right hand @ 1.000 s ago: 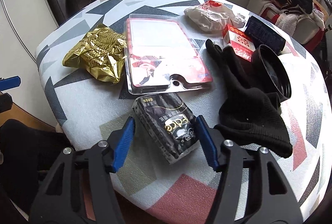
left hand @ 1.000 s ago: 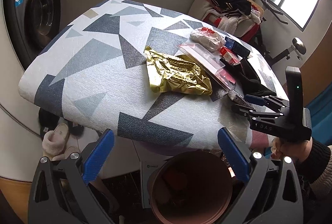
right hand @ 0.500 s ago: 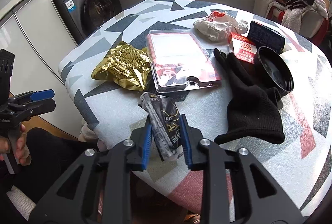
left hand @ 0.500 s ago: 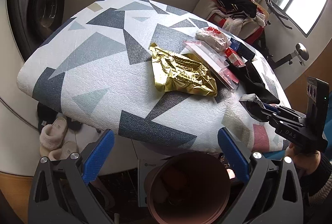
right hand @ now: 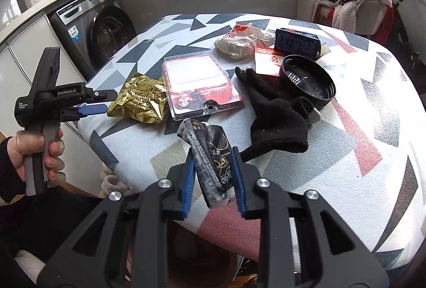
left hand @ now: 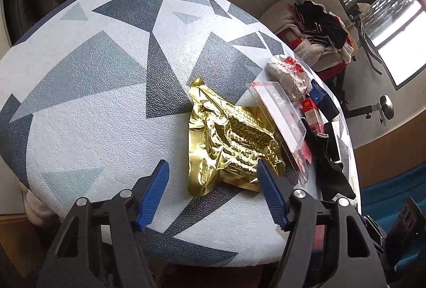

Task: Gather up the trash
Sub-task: 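Grasp the black snack packet with the right gripper while the left gripper approaches the gold foil, then grasp the gold foil with the left gripper and drop it into the bin while the right carries the packet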

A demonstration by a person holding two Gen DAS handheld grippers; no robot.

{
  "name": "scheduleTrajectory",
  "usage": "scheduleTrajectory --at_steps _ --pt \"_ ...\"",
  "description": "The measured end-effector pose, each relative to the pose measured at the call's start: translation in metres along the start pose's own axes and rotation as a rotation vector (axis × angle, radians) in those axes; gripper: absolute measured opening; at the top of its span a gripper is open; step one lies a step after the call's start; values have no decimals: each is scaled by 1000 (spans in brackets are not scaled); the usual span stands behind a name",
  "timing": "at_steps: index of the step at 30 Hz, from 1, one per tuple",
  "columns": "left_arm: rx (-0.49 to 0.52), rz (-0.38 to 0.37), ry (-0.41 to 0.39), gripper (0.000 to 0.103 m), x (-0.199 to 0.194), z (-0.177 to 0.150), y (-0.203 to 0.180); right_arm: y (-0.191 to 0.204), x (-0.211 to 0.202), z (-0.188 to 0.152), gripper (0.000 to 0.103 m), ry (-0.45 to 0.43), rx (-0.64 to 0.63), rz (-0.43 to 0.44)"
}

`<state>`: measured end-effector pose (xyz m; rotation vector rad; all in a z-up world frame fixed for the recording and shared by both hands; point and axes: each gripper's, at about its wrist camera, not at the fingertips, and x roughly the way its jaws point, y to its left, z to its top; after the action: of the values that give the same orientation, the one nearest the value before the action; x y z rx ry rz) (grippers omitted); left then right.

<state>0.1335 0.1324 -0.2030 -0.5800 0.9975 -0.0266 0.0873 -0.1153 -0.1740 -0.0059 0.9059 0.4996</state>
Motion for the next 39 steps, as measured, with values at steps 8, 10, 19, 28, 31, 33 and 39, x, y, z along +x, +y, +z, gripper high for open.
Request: scheduleTrajectory --at_steps 8,10,19,28,31,33,39 --pt "54 74 15 46 28 13 -11 -4 0 -5 28 6 0 -2" --pt "47 75 22 44 28 13 -10 -6 0 -6 28 6 5 -3" --pt "240 16 -54 12 -24 13 -22 -6 -8 -3 28 -10 10 -16" --pt "455 -105 -33 5 -82 -16 -50 -1 -29 -1 29 -61 17 -15" --pt "496 -192 -3 5 -94 -38 -65 3 -35 -2 28 -70 10 -21" --pt "511 -237 26 5 -97 -54 -73 5 -40 -3 29 -75 8 -21" --pt "565 -255 103 6 -86 -105 -83 7 -49 -11 29 -78 7 -16"
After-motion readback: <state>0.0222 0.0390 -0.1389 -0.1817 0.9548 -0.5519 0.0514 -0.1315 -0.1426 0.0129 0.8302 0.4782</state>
